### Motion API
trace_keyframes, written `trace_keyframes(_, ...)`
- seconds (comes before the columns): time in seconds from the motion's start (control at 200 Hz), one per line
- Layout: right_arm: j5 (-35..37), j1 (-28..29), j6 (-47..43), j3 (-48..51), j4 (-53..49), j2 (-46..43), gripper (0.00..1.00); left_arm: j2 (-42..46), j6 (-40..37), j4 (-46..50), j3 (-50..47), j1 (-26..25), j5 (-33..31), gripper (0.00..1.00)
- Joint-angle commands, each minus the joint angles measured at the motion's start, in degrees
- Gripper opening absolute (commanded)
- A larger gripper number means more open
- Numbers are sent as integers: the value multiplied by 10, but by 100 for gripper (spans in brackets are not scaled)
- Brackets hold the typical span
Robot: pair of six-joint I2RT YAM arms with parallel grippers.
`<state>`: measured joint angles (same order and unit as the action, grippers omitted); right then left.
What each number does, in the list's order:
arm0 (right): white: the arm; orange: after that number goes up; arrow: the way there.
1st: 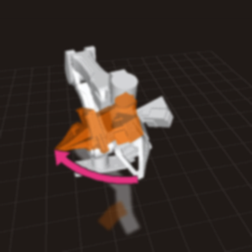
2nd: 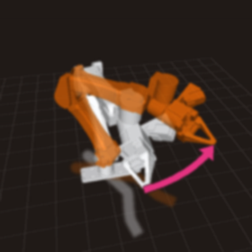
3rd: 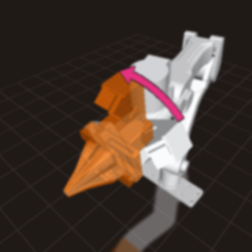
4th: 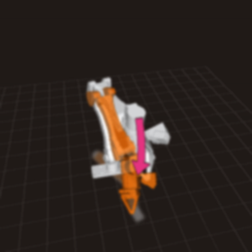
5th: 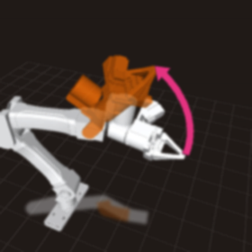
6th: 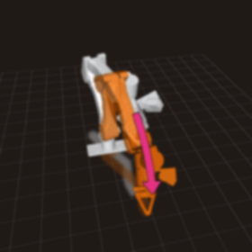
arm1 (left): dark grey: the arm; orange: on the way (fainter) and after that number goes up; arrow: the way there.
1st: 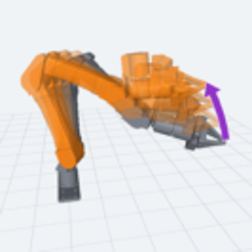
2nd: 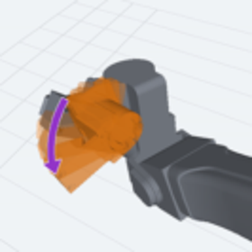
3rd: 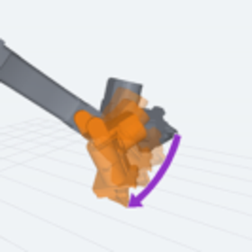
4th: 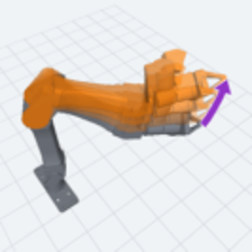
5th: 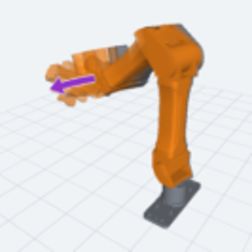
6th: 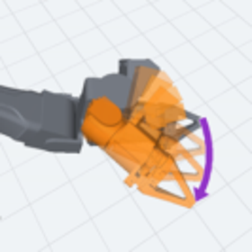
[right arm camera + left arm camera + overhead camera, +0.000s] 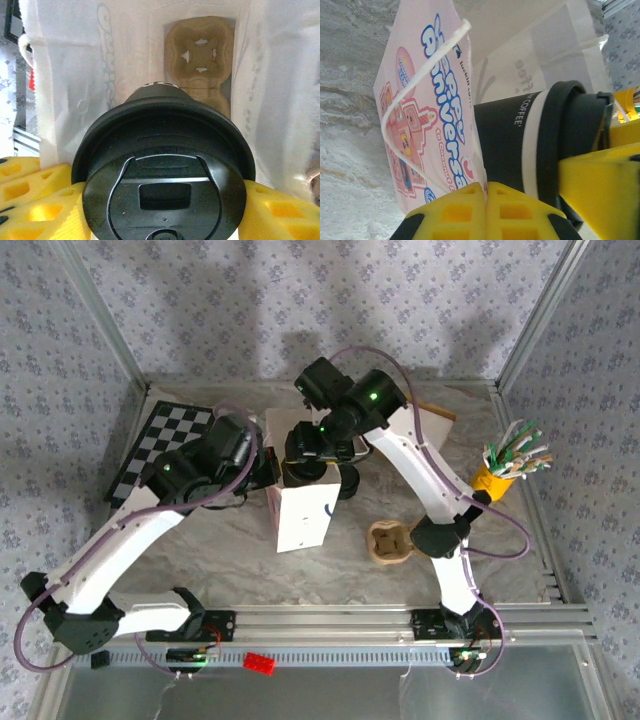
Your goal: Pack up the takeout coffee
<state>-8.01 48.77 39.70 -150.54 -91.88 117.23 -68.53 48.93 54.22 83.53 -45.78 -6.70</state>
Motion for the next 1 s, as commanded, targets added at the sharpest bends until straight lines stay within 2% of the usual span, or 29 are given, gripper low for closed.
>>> trace_keyframes(0.0, 6, 11, 8, 11, -108, 16, 62, 10, 23, -47, -3, -4, 12, 0)
trace_keyframes(0.395, 29, 27, -4, 72, -110, 16, 62, 11, 21, -45, -11, -3, 5, 0)
trace_keyframes(0.615, 37, 32, -8, 95, -110, 20, 62, 18, 23, -51, -17, -4, 4, 10)
trace_keyframes(0.81, 51, 33, -9, 124, -110, 18, 61, 35, 30, -65, -33, -3, 5, 12)
trace_keyframes(0.995, 52, 37, -8, 111, -109, 38, 61, 42, 34, -76, -41, -2, 14, 17)
